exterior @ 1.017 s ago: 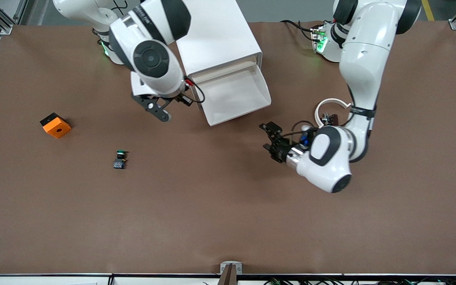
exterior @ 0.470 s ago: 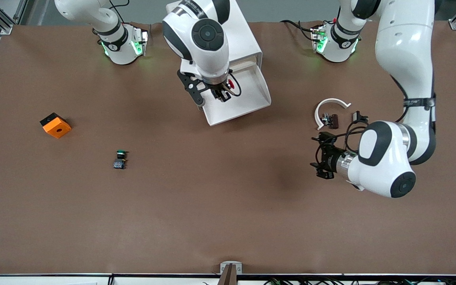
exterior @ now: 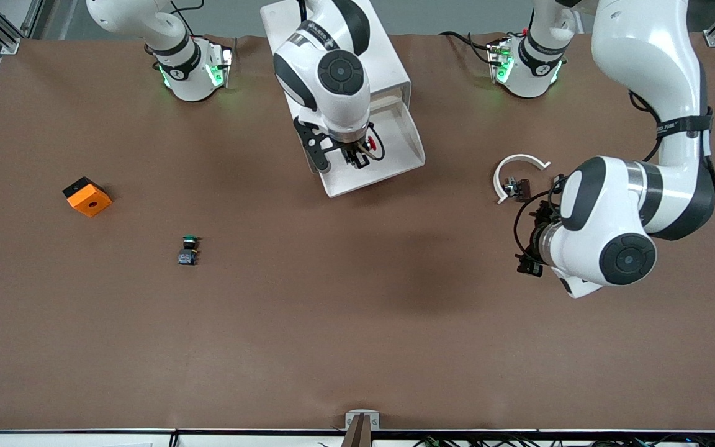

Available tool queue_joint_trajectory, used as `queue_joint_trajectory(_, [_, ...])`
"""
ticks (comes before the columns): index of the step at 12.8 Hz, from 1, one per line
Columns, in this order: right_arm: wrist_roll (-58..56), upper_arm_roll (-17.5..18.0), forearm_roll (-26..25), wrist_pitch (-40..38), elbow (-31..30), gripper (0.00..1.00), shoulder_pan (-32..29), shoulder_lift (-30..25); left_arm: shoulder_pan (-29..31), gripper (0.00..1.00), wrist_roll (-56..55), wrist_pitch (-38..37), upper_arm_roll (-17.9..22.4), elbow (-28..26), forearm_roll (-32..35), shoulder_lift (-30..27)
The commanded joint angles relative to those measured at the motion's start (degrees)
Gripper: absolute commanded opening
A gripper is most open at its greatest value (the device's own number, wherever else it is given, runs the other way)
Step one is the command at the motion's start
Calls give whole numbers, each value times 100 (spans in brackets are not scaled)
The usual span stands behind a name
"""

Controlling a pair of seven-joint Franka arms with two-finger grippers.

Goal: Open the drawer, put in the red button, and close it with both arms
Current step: 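Carry the red button to the drawer with the right gripper while the left gripper withdraws, then lower the red button into the open drawer and open the right gripper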

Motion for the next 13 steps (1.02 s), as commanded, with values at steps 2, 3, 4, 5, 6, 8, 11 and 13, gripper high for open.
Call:
queue_joint_trajectory(2, [94, -66, 202, 83, -29, 18, 177, 78, -242, 100, 862, -12, -79, -179, 663, -567])
queue_joint_trajectory(3, [94, -66, 202, 83, -29, 19, 178, 122, -286, 100, 1064, -12, -157, -214, 770, -638])
queue_joint_trajectory(4, [94, -75, 202, 92, -29, 21, 187, 131, -286, 100, 1205, 32, -176, -232, 780, -691])
queue_joint_trajectory(5, [94, -66, 202, 92, -29, 23, 187, 149, -286, 100, 1607, 50, -184, -258, 780, -709])
queue_joint_trajectory(6, [94, -66, 211, 100, -20, 24, 187, 157, -295, 100, 2254, 50, -176, -293, 789, -718])
queue_joint_trajectory(8, [94, -75, 202, 118, -20, 26, 187, 228, -286, 100, 2839, 59, -193, -337, 780, -718])
queue_joint_trajectory(11, [103, -75, 202, 232, -11, 28, 178, 307, -287, 100, 3165, 435, -412, -556, 780, -726])
queue_joint_trajectory(13, [103, -75, 202, 206, -2, 45, 169, 307, -286, 100, 3542, 769, -571, -785, 780, -762])
